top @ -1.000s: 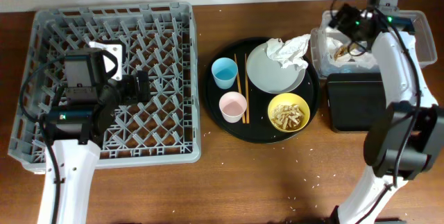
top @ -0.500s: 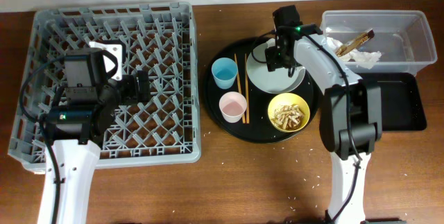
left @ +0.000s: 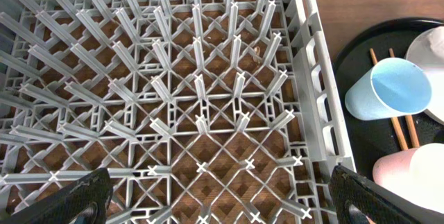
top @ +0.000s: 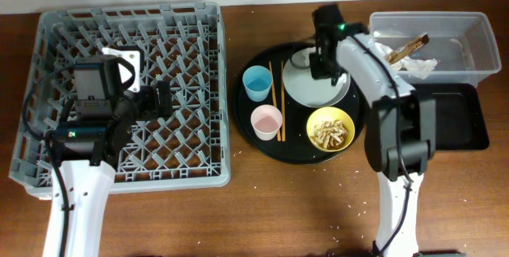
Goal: Sort waste into correct bins and load items into the dishwasher rack
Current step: 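Grasp the yellow bowl with the right gripper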
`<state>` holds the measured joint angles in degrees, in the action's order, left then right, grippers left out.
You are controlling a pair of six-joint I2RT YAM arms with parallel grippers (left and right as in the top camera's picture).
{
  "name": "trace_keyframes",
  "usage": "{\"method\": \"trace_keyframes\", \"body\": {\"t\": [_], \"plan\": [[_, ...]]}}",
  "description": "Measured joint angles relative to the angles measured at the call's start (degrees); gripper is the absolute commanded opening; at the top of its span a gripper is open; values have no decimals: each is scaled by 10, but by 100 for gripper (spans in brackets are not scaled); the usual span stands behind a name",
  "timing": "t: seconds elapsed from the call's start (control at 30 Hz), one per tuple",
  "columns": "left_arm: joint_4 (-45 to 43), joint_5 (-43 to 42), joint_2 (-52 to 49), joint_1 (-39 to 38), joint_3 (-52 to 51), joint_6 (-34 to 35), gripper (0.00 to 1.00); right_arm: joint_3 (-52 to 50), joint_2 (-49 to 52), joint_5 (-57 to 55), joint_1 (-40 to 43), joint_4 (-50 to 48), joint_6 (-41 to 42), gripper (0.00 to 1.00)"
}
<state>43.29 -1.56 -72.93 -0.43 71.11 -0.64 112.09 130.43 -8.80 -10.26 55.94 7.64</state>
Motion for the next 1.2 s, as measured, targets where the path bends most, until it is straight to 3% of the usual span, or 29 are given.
{"method": "trace_keyframes", "body": {"t": [0.17, 0.37, 0.4, 0.43, 0.47, 0.5, 0.73, 0.9, 1.03, 1.2], "plan": [[0, 0, 0, 0, 0, 0, 99, 85, -165, -1, 63, 28, 51, 4], [0, 0, 0, 0, 0, 0, 99, 63, -132, -2, 189, 7, 134, 6], [0, 0, 0, 0, 0, 0, 99, 56, -106, -2, 205, -1, 139, 24], [0, 0, 0, 0, 0, 0, 99, 53, -89, -2, 212, -8, 143, 63], [0, 0, 0, 0, 0, 0, 99, 50, -69, -2, 215, -15, 145, 85], [0, 0, 0, 0, 0, 0, 99, 49, -58, -2, 215, -19, 141, 87], [0, 0, 0, 0, 0, 0, 99, 50, -138, 163, 192, 91, 54, 80], [0, 0, 0, 0, 0, 0, 99, 66, -234, 208, 49, 258, 64, 70], [0, 0, 0, 0, 0, 0, 99, -65, -217, 165, -55, 222, 144, 48], [1, 0, -1, 0, 0, 0, 99, -261, -205, 128, -110, 68, 192, 34]]}}
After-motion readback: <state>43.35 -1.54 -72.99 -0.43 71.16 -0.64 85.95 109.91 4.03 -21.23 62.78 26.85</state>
